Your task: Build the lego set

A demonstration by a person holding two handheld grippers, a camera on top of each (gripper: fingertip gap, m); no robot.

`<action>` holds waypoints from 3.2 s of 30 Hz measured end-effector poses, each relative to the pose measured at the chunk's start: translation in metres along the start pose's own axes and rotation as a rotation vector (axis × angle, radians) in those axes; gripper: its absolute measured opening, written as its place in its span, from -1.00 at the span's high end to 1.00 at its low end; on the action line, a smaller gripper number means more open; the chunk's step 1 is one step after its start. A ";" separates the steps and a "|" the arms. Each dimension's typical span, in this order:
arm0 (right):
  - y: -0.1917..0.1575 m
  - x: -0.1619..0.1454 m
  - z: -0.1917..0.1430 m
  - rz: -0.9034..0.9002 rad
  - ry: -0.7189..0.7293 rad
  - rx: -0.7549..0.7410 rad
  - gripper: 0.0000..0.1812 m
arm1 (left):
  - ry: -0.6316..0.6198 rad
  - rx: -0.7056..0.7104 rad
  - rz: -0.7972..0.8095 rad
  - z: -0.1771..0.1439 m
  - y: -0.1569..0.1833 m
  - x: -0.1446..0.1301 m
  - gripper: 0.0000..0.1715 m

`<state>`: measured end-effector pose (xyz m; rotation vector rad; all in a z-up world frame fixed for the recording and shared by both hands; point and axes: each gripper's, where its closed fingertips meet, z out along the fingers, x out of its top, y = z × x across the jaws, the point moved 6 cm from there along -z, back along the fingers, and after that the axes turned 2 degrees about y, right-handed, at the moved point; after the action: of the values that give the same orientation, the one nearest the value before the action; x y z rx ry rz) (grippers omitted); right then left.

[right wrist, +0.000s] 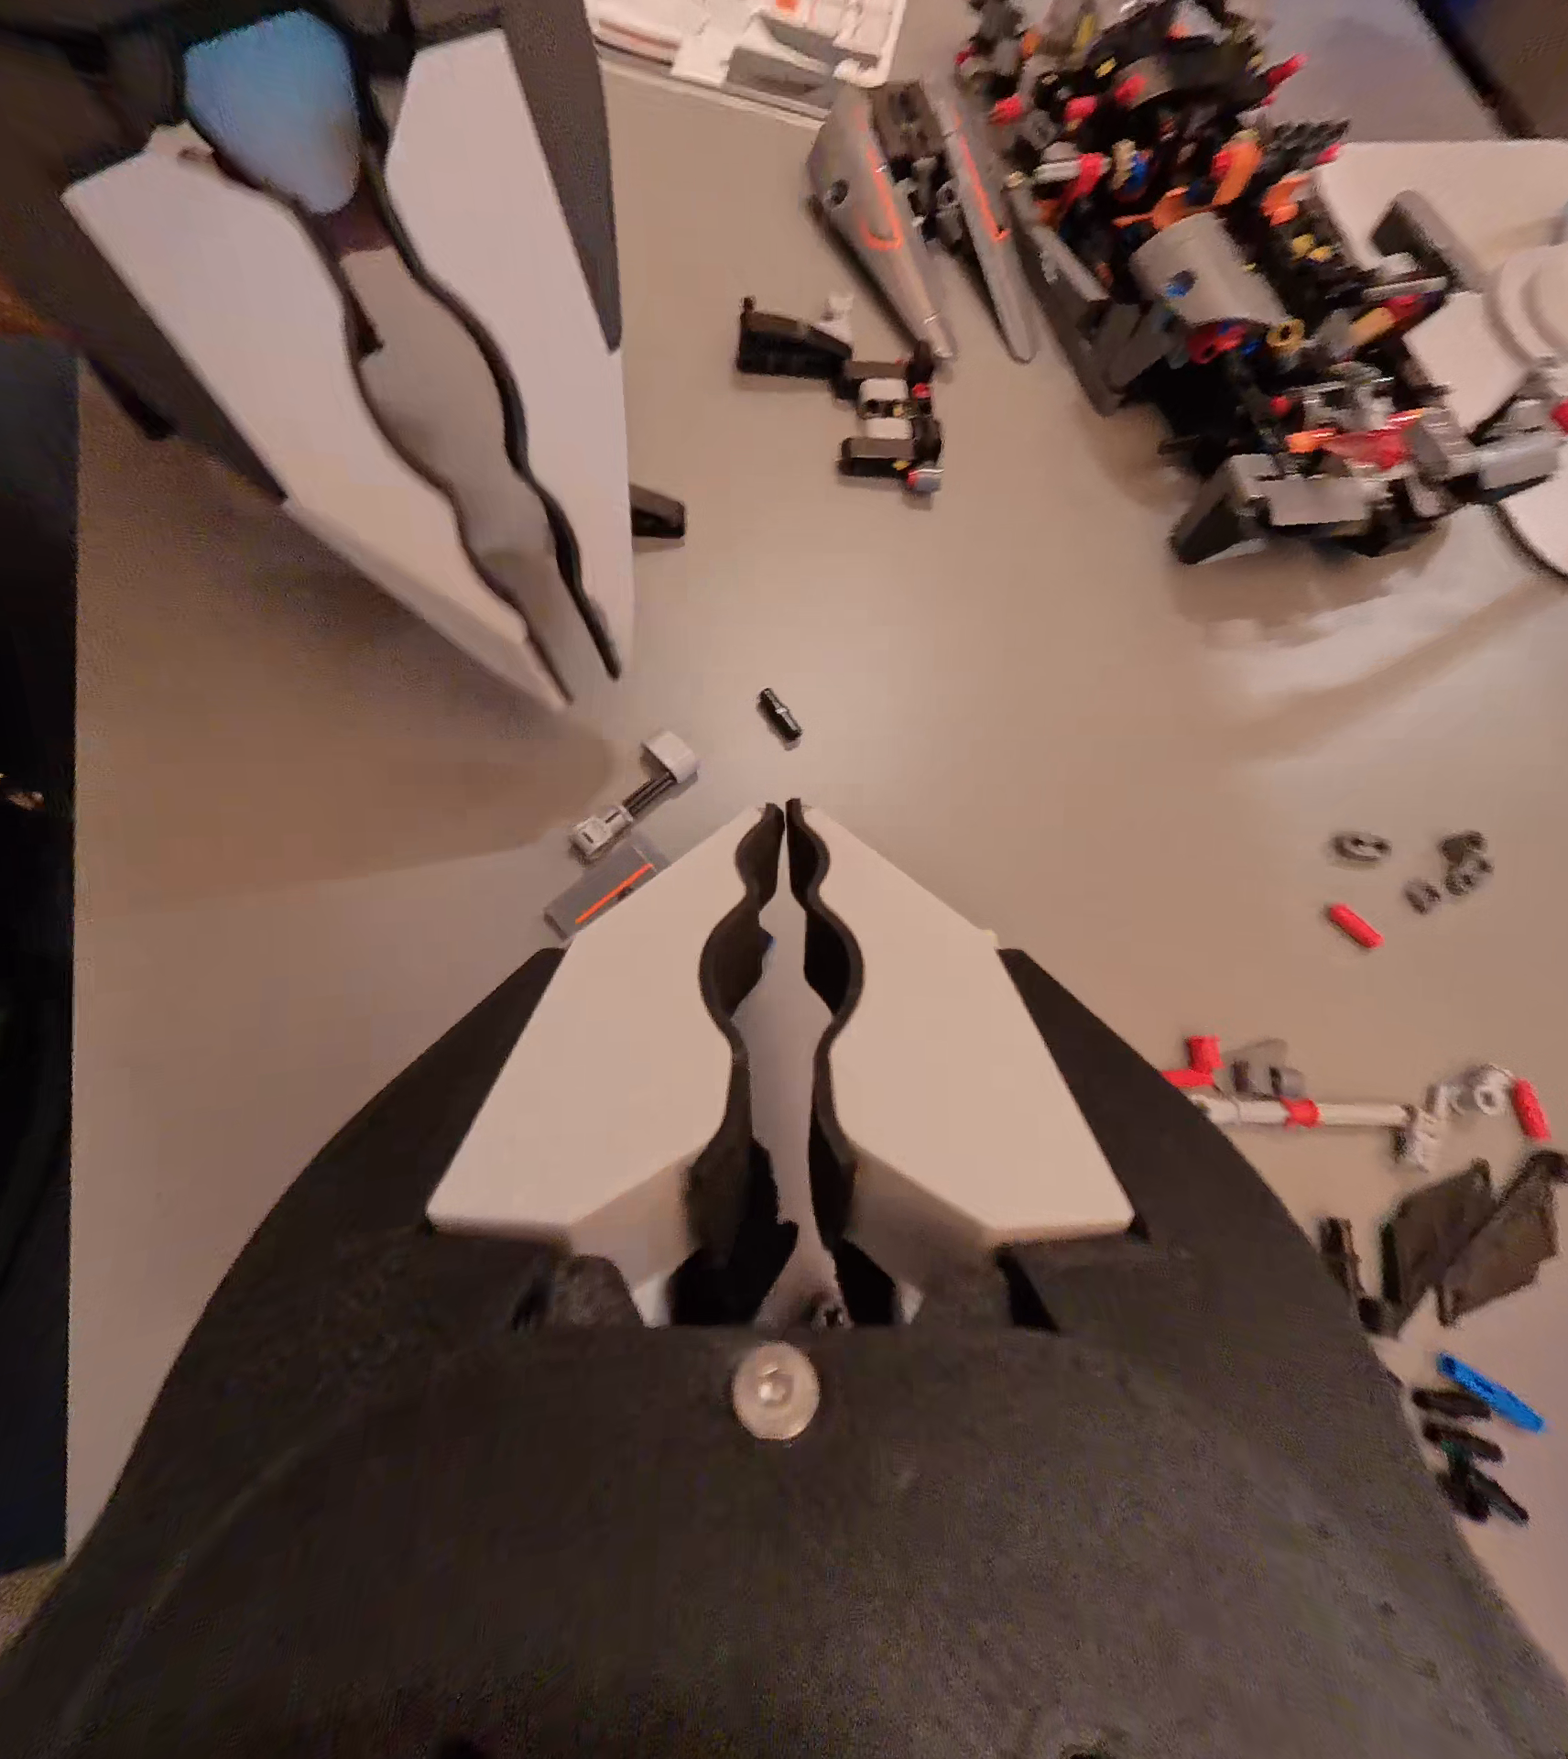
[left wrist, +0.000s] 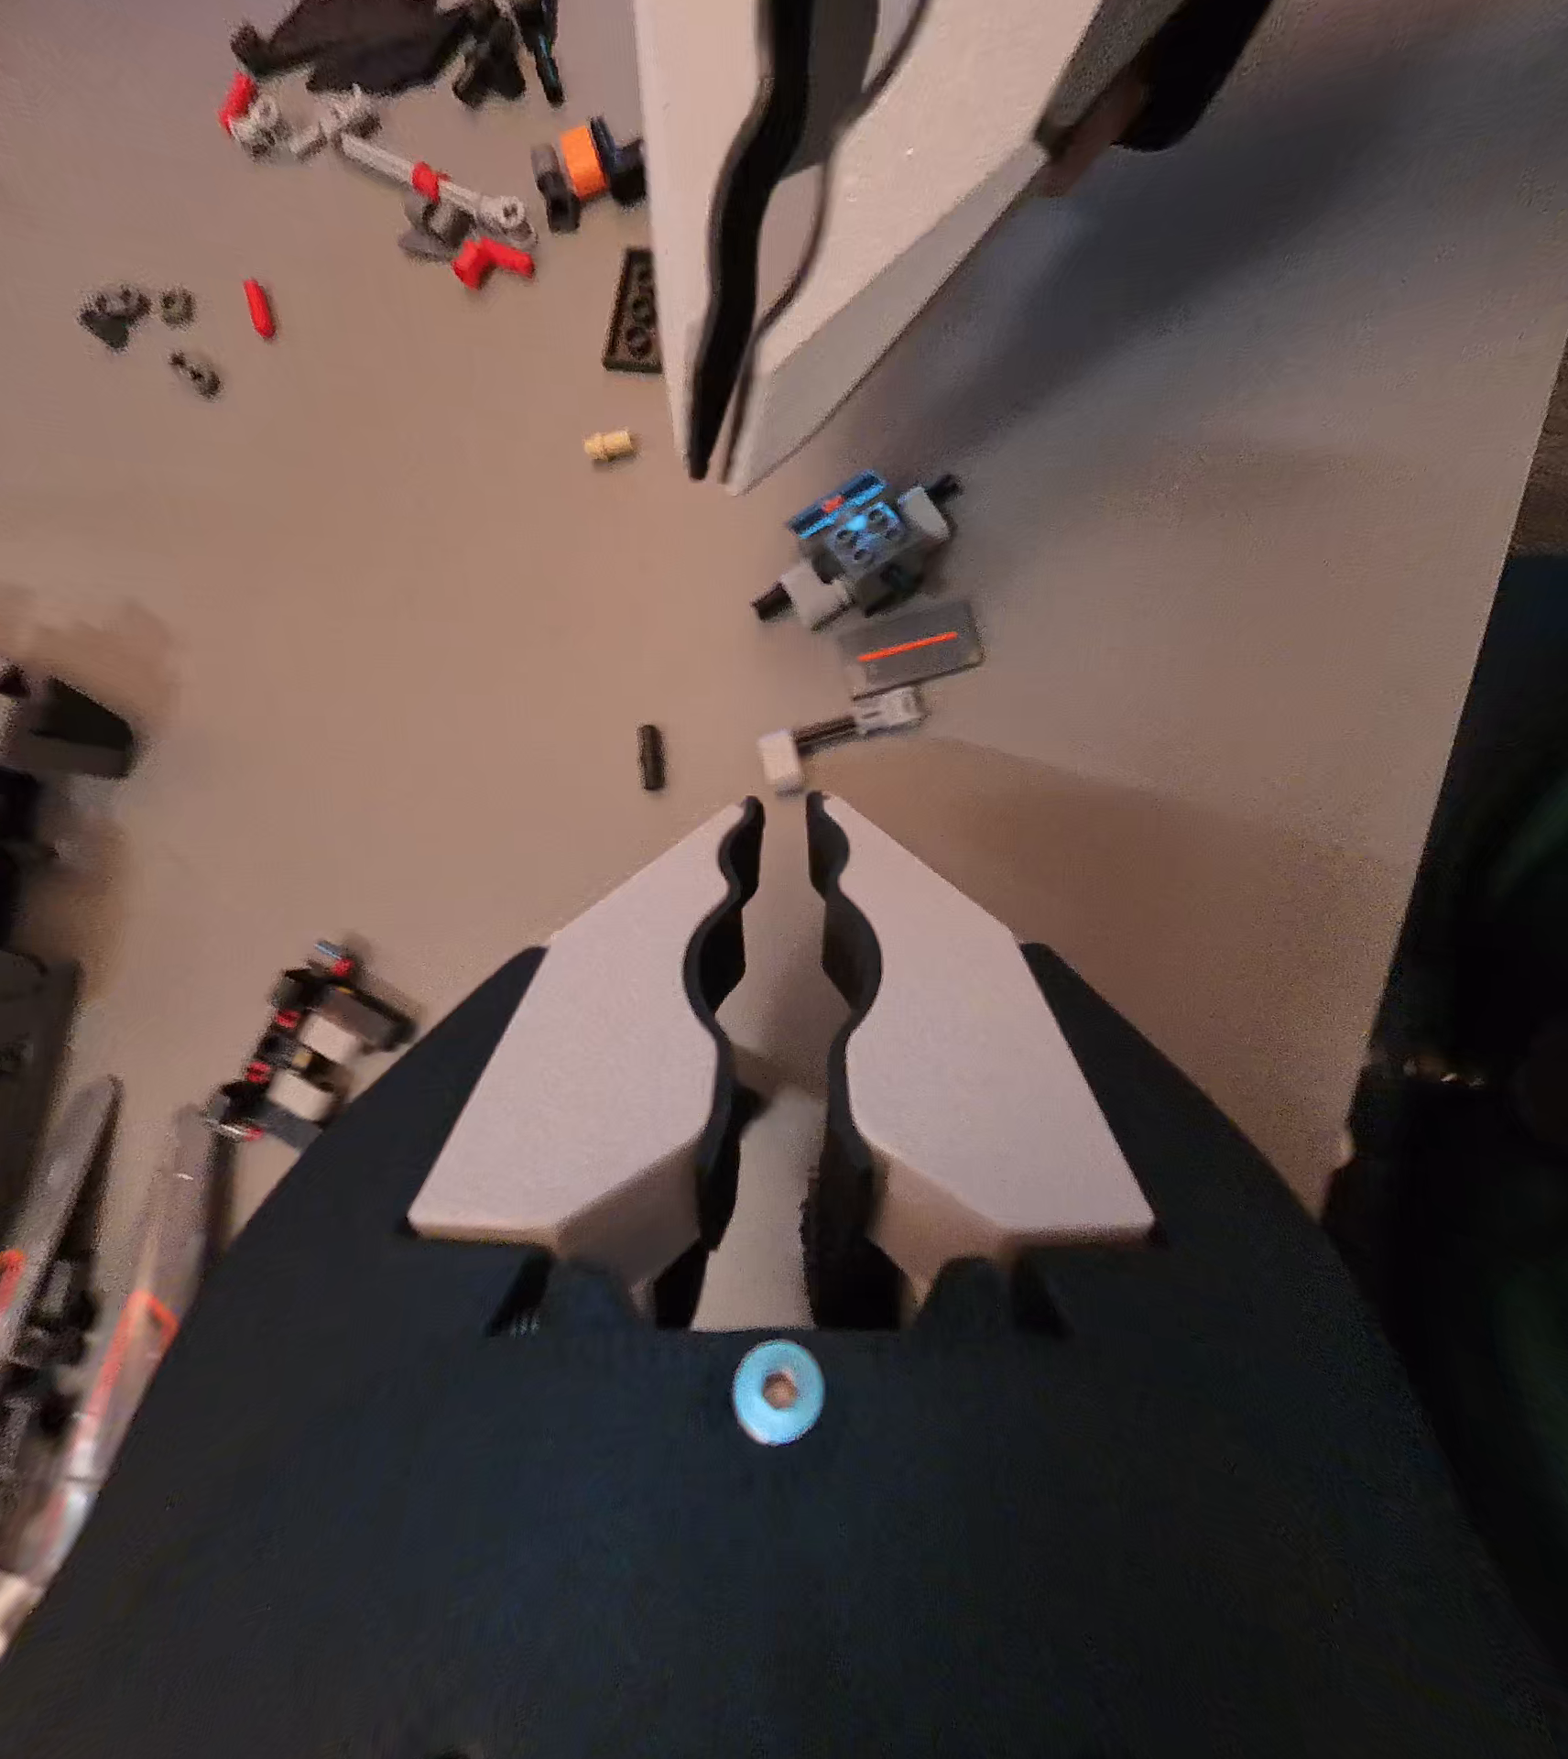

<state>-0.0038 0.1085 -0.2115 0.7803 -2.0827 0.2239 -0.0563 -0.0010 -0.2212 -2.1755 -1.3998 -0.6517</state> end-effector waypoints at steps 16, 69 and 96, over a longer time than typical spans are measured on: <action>0.001 0.000 0.010 0.023 0.030 0.062 1.00 | 0.042 0.090 -0.229 0.035 0.015 0.000 0.60; -0.020 0.008 0.063 -0.190 -0.258 0.390 0.98 | 0.111 0.086 0.036 0.016 0.008 -0.028 0.85; -0.021 0.011 0.067 -0.238 -0.238 0.448 1.00 | 0.154 0.068 0.100 0.014 0.009 -0.033 0.85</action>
<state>-0.0415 0.0589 -0.2461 1.3717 -2.1619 0.4962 -0.0582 -0.0192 -0.2538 -2.0796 -1.2093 -0.7078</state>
